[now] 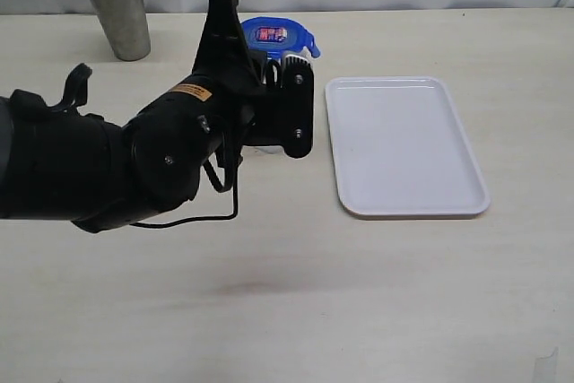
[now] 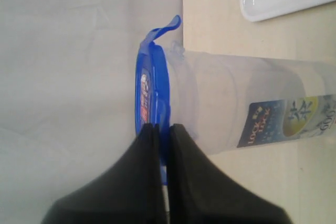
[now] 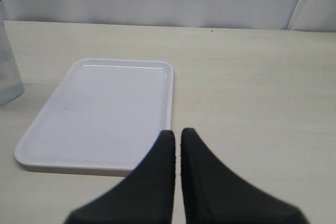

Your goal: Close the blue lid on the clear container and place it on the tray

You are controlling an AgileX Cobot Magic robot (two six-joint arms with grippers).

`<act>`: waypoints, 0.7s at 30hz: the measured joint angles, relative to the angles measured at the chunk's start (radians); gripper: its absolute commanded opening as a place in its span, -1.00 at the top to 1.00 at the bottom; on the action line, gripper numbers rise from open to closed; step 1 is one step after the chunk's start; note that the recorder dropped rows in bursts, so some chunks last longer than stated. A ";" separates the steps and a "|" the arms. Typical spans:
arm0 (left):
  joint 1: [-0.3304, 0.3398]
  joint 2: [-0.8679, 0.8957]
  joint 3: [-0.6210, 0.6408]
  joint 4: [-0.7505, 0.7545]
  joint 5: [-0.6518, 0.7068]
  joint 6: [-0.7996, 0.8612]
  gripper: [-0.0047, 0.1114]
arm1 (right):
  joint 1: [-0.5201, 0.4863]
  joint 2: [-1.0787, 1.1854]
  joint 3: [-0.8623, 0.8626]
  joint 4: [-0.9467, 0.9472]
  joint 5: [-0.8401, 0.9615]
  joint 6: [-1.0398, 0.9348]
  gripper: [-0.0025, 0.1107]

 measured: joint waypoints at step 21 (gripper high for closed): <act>0.000 0.000 0.000 -0.045 -0.002 0.000 0.92 | 0.000 0.000 0.000 0.000 0.000 0.000 0.88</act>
